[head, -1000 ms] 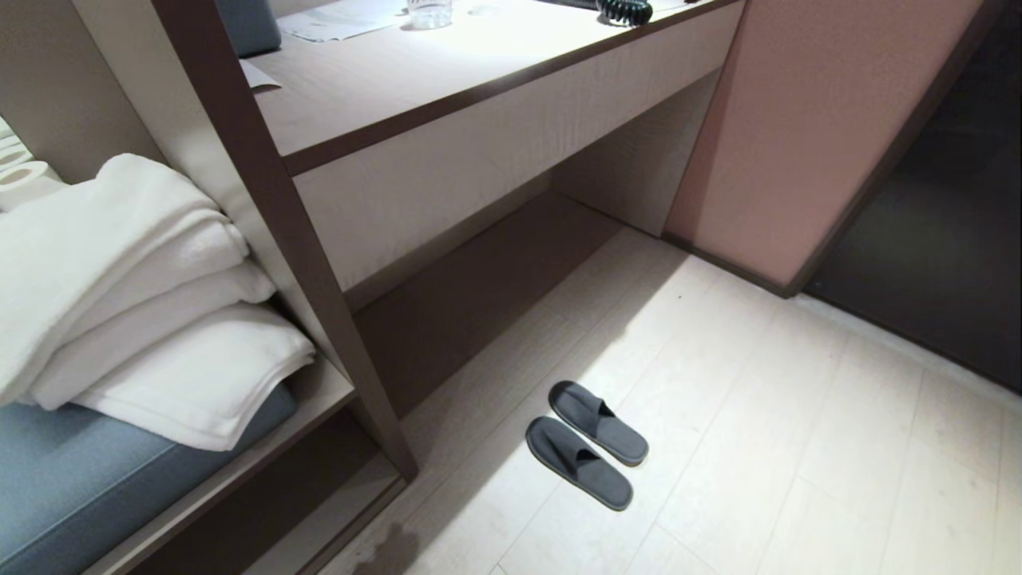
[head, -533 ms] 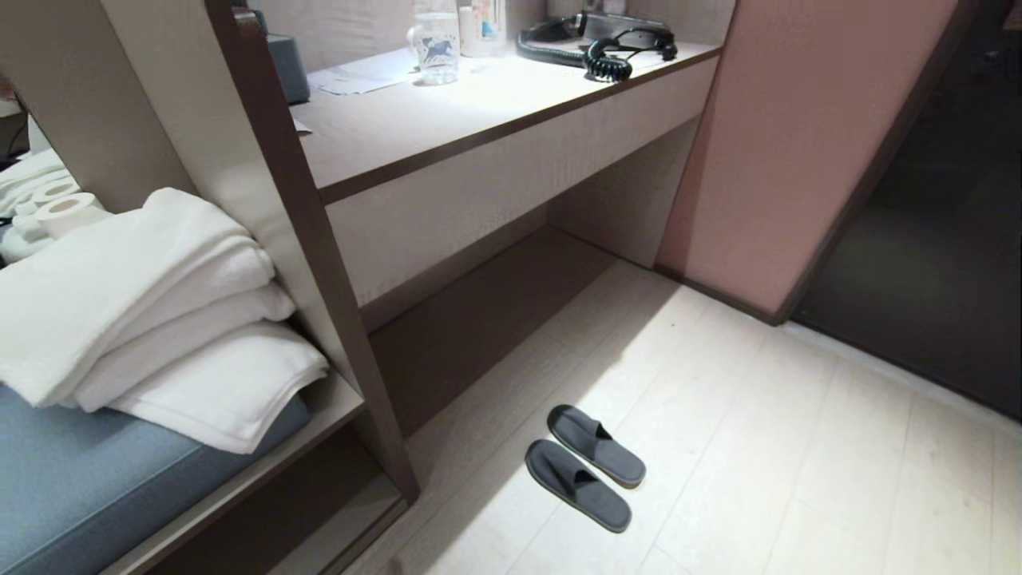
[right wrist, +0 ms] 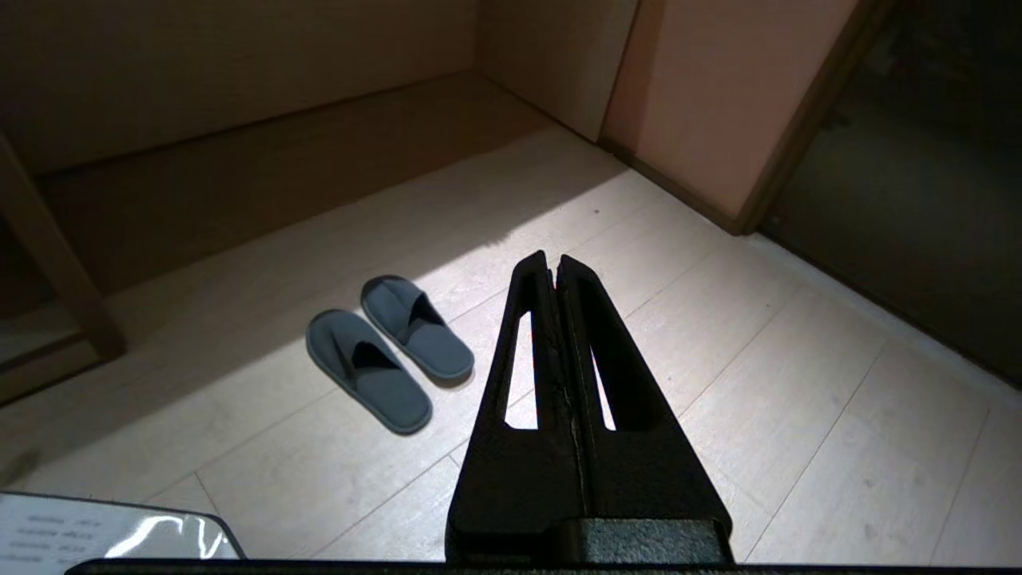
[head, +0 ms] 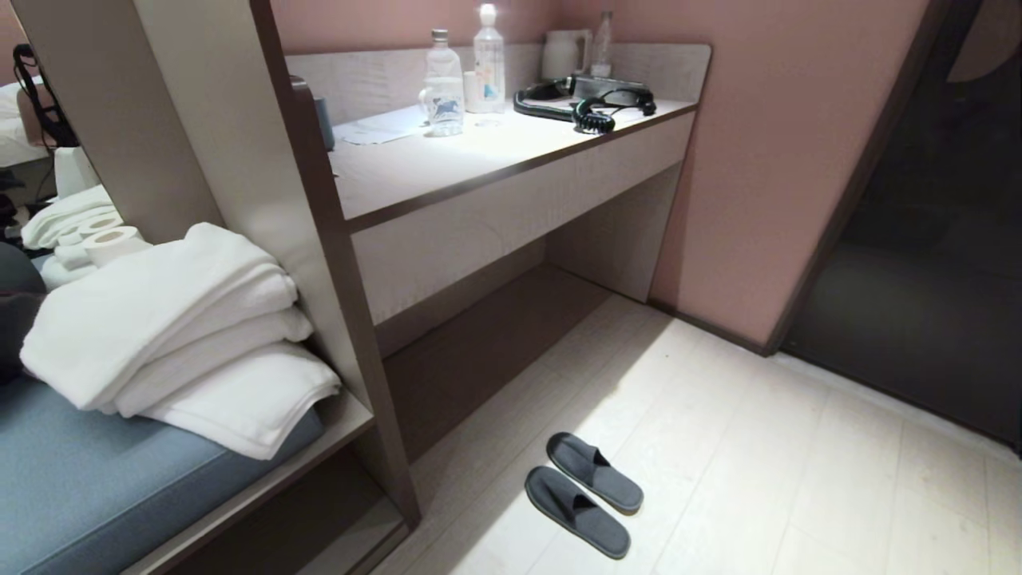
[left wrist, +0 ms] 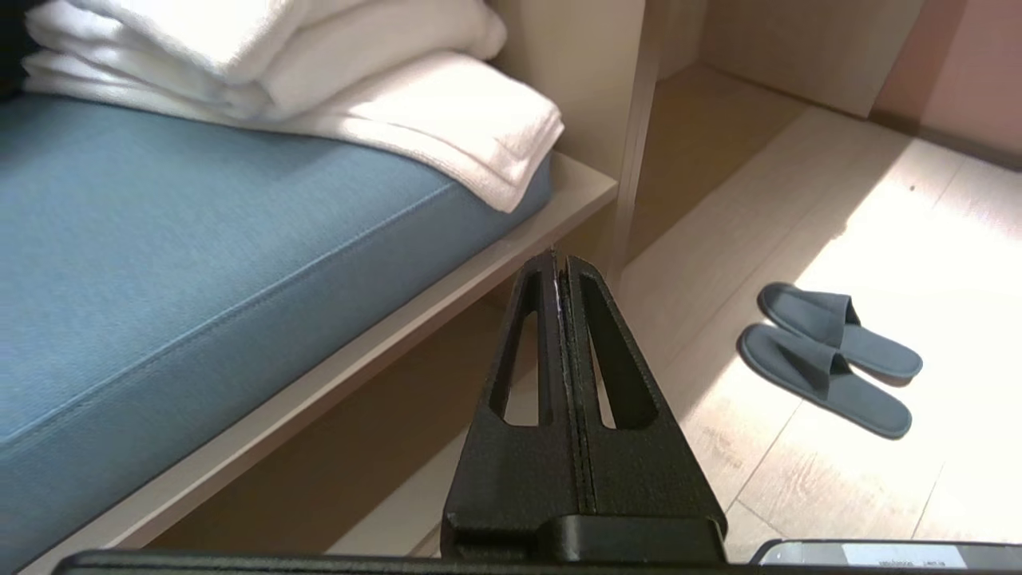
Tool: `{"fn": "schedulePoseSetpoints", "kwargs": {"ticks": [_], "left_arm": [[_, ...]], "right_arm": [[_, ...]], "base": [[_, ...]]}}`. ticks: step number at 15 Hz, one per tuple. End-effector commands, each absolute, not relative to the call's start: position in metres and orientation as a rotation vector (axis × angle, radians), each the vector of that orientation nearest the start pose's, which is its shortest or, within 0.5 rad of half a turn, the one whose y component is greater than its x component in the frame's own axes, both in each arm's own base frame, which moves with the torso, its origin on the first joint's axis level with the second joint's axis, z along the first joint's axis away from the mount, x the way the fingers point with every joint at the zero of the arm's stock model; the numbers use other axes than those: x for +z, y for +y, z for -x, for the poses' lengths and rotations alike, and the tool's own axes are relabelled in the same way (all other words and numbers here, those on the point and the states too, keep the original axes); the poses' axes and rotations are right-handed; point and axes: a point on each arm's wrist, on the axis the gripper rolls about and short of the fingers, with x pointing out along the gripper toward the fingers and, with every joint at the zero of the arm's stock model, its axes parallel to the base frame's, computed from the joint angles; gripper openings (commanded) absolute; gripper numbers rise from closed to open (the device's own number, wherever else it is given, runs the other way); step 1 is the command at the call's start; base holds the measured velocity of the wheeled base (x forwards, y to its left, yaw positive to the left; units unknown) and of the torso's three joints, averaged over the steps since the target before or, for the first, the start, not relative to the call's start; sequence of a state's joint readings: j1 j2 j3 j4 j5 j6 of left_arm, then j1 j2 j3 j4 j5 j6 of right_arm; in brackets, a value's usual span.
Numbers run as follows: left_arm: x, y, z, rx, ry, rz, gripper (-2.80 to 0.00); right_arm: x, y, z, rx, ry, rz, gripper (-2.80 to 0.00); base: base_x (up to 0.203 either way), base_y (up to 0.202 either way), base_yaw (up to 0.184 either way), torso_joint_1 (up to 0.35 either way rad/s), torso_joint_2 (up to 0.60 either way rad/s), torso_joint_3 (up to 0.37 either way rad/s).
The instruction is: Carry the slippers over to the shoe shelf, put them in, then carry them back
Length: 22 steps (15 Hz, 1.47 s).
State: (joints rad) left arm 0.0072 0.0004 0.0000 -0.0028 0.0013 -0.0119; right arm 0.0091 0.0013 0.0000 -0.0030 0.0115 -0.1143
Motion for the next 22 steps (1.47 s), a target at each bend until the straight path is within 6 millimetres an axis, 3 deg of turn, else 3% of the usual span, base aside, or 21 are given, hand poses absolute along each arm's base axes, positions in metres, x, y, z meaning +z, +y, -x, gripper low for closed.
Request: {"fn": "schedulePoseSetpoints", "kwargs": {"ticks": [1,7,11,22], "left_arm": [[0.0758,-0.0001,0.0228,0.009,-0.003,0.012,-2.80],[0.0758,-0.0002,0.0228,0.008,-0.003,0.003,-2.80],[0.0756,-0.0002,0.0228,0.008,-0.002,0.010,-2.80],[0.0756,-0.0001,0.0228,0.008,-0.002,0.011,-2.80]], "right_arm": [[0.0760,0.0001,0.0226,0.021,-0.002,0.112,-2.80],[0.0761,0.0000,0.0228,0.021,-0.002,0.098,-2.80],[0.0754,-0.0001,0.0227,0.014,0.003,0.017,-2.80],[0.0752,-0.0001,0.0227,0.015,0.004,0.035,-2.80]], "base": [[0.000,0.000,0.000,0.002,0.00,0.200],[0.000,0.000,0.000,0.003,0.00,0.172],[0.000,0.000,0.000,0.001,0.00,0.019],[0.001,0.000,0.025,0.000,0.00,0.000]]}}
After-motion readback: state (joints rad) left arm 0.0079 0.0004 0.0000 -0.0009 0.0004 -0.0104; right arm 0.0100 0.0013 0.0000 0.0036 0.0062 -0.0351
